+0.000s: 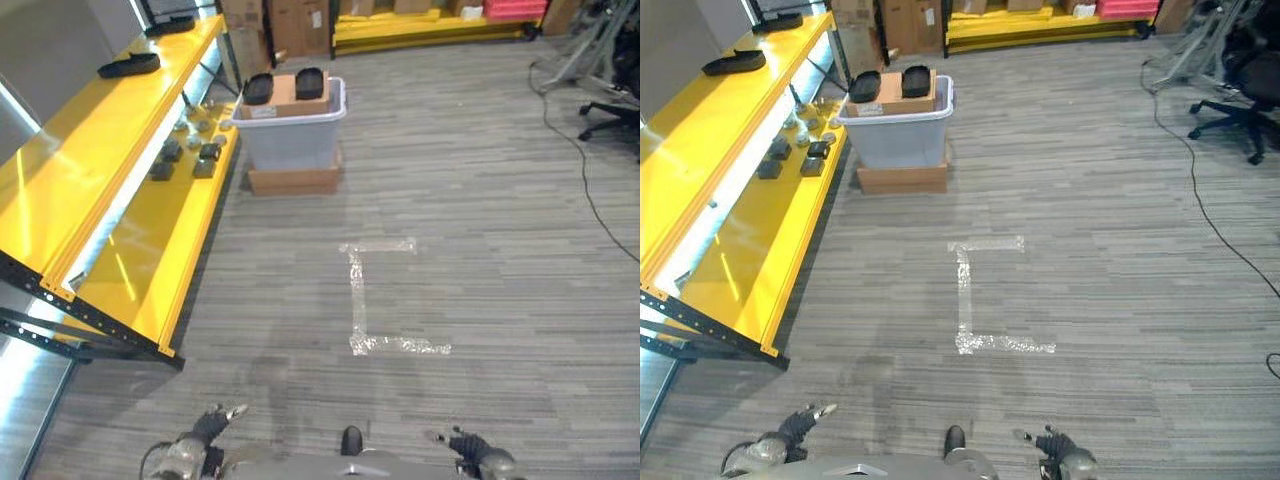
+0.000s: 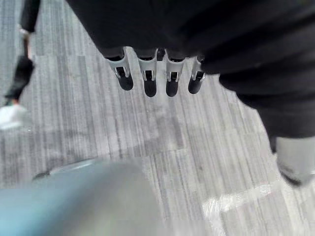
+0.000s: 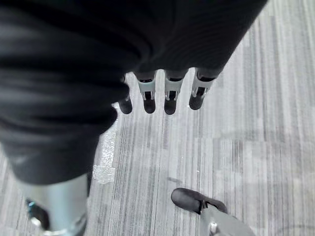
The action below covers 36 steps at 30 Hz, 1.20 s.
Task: Move parts from the plastic box to the shelf.
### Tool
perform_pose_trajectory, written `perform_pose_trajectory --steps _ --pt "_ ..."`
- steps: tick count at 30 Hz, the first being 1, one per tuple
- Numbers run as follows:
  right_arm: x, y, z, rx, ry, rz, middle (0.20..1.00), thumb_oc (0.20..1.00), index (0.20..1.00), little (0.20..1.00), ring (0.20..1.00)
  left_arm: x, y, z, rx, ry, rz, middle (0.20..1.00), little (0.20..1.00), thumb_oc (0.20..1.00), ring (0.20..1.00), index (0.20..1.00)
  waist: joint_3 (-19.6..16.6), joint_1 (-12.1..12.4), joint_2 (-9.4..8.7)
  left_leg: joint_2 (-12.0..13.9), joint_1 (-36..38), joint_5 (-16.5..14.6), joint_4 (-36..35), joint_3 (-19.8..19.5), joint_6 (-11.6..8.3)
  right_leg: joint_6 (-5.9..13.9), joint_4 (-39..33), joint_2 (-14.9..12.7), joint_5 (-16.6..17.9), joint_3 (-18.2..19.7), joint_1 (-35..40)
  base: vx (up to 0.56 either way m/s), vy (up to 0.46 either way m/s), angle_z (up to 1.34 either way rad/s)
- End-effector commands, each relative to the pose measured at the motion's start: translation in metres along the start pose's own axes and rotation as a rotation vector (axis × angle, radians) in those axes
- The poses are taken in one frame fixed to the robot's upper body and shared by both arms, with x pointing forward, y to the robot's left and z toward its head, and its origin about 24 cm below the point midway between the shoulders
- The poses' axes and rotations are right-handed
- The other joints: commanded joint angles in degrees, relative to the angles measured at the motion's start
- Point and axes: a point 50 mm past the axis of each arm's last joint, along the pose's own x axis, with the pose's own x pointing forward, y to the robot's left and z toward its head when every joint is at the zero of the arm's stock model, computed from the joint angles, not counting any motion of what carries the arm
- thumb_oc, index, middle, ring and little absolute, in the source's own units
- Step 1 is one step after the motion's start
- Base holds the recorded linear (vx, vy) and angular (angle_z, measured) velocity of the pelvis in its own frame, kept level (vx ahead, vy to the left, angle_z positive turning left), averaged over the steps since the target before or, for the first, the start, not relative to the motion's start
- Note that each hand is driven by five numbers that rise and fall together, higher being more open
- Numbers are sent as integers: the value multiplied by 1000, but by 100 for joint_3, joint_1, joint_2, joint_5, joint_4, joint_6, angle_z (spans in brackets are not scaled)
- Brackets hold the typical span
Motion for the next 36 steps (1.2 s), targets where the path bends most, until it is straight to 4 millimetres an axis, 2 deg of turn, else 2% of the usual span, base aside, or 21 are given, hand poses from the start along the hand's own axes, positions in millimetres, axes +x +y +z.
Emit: perform_pose_trajectory --steps 1,4,5,6,10,11,13,14,15,16,19,20,21,23,25,28,30,31,32,34,36 --pt "-1 -21 3 -50 3 -71 1000 1000 1000 1000 1000 2 11 6 95 -6 31 1000 1000 1000 1000 1000 304 226 241 -205 172 670 -1736 -39 365 676 29 -91 -157 276 318 179 12 8" --pt "0 -23 15 -60 -30 -80 1000 1000 1000 1000 1000 0 9 -4 128 32 19 1000 1000 1000 1000 1000 289 321 308 -287 40 876 -2149 -233 363 678 29 -21 -280 375 418 192 9 -11" --pt "1 -21 24 -66 -55 -76 1000 1000 1000 1000 1000 -1 8 -11 139 57 14 1000 1000 1000 1000 1000 256 345 346 -267 -19 949 -2237 -202 338 676 29 9 -351 425 467 466 105 -45" --pt "3 -13 35 -84 -93 -56 1000 1000 1000 1000 1000 -6 6 -31 130 118 2 1000 1000 1000 1000 1000 128 433 427 -188 170 1061 -2154 -87 385 676 29 80 -558 549 768 395 102 -43" --pt "3 -4 32 -89 -95 -39 1000 1000 1000 1000 1000 -8 6 -38 142 141 3 1000 1000 1000 1000 1000 63 435 421 -240 398 977 -2126 -86 517 673 350 10 -686 586 937 288 116 -43" --pt "3 11 27 -112 -94 -9 1000 1000 1000 1000 1000 -9 11 -41 137 154 21 1000 1000 1000 1000 1000 18 406 400 -272 673 802 -2117 -39 662 808 1213 -39 -725 621 771 250 145 -5" --pt "3 20 26 -101 -81 11 1000 1000 1000 1000 1000 -8 14 -36 136 144 37 1000 1000 1000 1000 1000 109 340 424 -315 900 622 -2064 27 830 1100 2448 -216 -204 655 237 237 168 -9" --pt "3 23 27 -108 -82 20 1000 1000 1000 1000 1000 -6 16 -32 137 133 43 1000 1000 1000 1000 1000 191 280 464 -267 977 598 -2029 -1 872 1164 3027 -178 -31 722 -48 229 123 -20" --pt "3 25 27 -112 -82 23 1000 1000 1000 1000 1000 -4 17 -21 137 102 50 1000 1000 1000 1000 1000 287 215 545 -186 1195 490 -2045 -25 905 1130 3389 -325 7 574 -467 169 70 5" --pt "3 25 27 -112 -82 23 1000 1000 1000 1000 1000 -4 17 -21 137 102 50 1000 1000 1000 1000 1000 296 210 538 -194 1205 490 -2048 -28 906 1131 3405 -334 -6 573 -463 222 29 21" --pt "3 26 21 -110 -63 23 1000 1000 1000 1000 1000 1 24 3 133 19 67 1000 1000 1000 1000 1000 256 227 554 -74 1450 317 -2167 21 781 987 2273 -801 -202 -216 -515 300 -142 -4" --pt "2 25 15 -99 -48 18 1000 1000 1000 1000 1000 2 26 14 136 -24 77 1000 1000 1000 1000 1000 223 141 454 -94 1562 197 -2208 -67 687 982 1331 -657 -54 -115 -513 319 -215 -20" --pt "2 25 15 -99 -48 18 1000 1000 1000 1000 1000 2 26 14 136 -24 77 1000 1000 1000 1000 1000 237 141 464 -80 1586 187 -2210 -68 681 979 1293 -638 -40 -123 -472 323 -222 -10" --pt "2 23 8 -88 -22 9 1000 1000 1000 1000 1000 3 29 22 125 -52 89 1000 1000 1000 1000 1000 196 57 403 -61 1697 103 -2237 -142 615 991 751 -468 127 212 -576 251 -178 10" --pt "1 22 1 -65 3 19 1000 1000 1000 1000 1000 3 27 21 126 -46 79 1000 1000 1000 1000 1000 152 6 375 15 1780 11 -2216 -190 562 982 740 -415 103 366 -514 283 -249 26" --pt "0 23 -6 -51 22 24 1000 1000 1000 1000 1000 2 25 14 128 -21 74 1000 1000 1000 1000 1000 98 6 310 79 1703 -143 -1752 -207 483 841 622 -342 47 404 -330 201 -218 49" --pt "-1 18 -9 -65 27 26 1000 1000 1000 1000 1000 2 21 10 103 -3 65 1000 1000 1000 1000 1000 178 29 226 59 1260 87 -623 -269 297 685 447 -310 -11 255 -33 162 -268 26" --pt "0 12 -7 -76 21 10 1000 1000 1000 1000 1000 3 15 10 86 -1 53 1000 1000 1000 1000 1000 330 107 128 -88 837 295 160 -377 196 610 269 -341 1 189 221 130 -219 28" --pt "0 12 -6 -76 21 10 1000 1000 1000 1000 1000 3 15 10 86 -1 53 1000 1000 1000 1000 1000 310 90 119 -101 807 310 159 -392 199 612 268 -353 5 174 200 278 -262 33" --pt "-1 5 -7 -92 25 -5 1000 1000 1000 1000 1000 1 8 0 74 30 31 1000 1000 1000 1000 1000 318 203 46 -9 372 275 -586 -41 278 656 29 -387 -78 14 466 328 -140 22" --pt "0 2 -5 -122 18 -5 1000 1000 1000 1000 1000 0 4 -9 82 60 13 1000 1000 1000 1000 1000 300 322 149 -6 255 571 -1410 -35 339 708 29 -298 -169 18 574 262 -28 14"
